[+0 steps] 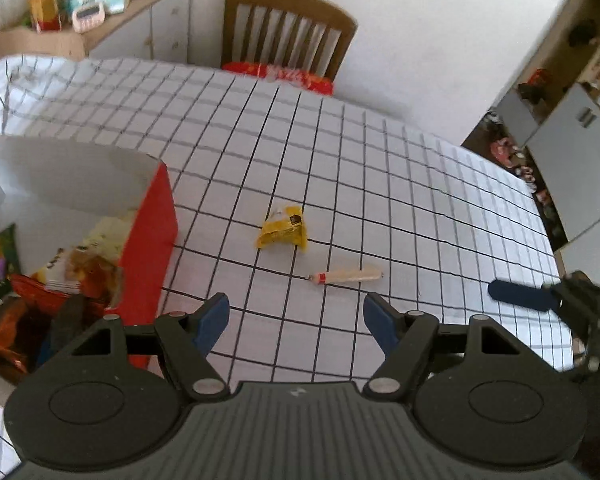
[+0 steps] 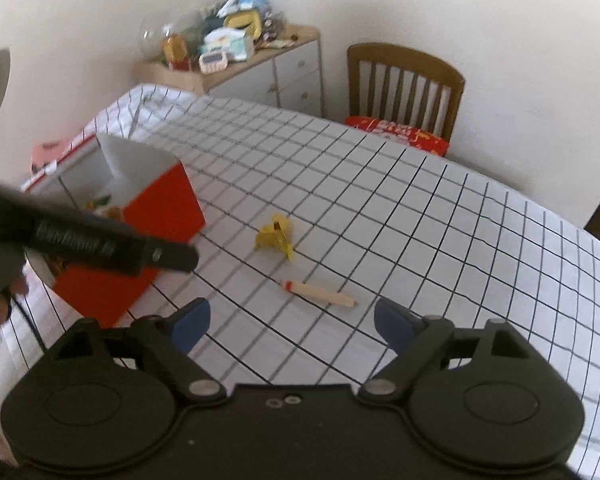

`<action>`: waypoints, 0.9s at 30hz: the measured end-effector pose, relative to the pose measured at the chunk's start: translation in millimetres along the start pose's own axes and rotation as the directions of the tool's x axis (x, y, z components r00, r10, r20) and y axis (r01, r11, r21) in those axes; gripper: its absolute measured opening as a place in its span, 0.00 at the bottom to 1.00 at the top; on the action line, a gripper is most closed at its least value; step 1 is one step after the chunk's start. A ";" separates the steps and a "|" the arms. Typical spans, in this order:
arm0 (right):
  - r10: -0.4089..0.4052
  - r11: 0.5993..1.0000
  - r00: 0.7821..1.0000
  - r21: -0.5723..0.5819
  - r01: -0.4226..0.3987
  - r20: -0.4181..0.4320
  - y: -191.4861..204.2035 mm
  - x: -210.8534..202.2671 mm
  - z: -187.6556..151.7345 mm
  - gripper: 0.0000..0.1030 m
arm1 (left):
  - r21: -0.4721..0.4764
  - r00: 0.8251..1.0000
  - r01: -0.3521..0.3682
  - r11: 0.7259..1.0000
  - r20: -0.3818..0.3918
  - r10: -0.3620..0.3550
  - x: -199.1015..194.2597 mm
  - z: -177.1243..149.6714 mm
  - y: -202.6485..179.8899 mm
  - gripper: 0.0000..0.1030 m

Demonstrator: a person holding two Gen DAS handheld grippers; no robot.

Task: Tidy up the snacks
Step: 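Move both tools back from the box to the last snacks on the table, then grasp the yellow packet with the left tool while the right tool grasps the red-tipped wooden stick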

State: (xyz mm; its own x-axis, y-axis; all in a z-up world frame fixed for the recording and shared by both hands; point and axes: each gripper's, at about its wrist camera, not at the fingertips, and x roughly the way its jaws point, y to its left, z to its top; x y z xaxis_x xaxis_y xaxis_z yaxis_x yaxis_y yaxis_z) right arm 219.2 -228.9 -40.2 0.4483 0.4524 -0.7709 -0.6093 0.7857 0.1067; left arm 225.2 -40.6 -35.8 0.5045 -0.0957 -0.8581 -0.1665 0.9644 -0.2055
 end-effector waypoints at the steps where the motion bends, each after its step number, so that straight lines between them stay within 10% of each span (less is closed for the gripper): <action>1: 0.001 1.000 1.000 -0.016 -0.002 -0.014 -2.0 5.3 0.4 0.79 | -0.018 1.000 0.000 1.000 -0.016 0.000 7.6 4.9 0.1 0.71; 27: 0.048 0.979 0.980 -0.185 -0.084 -0.191 -15.3 142.7 20.7 0.49 | -0.122 0.985 -0.080 0.989 -0.163 0.059 151.6 69.1 14.2 0.65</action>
State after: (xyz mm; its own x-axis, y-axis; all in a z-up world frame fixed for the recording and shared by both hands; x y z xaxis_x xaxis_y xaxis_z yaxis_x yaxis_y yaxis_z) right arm 306.0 -167.7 -138.9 0.2852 0.4011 -0.8705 -0.7556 0.6528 0.0532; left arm 357.8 -24.4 -136.3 0.3485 -0.0774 -0.9341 -0.3088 0.9315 -0.1923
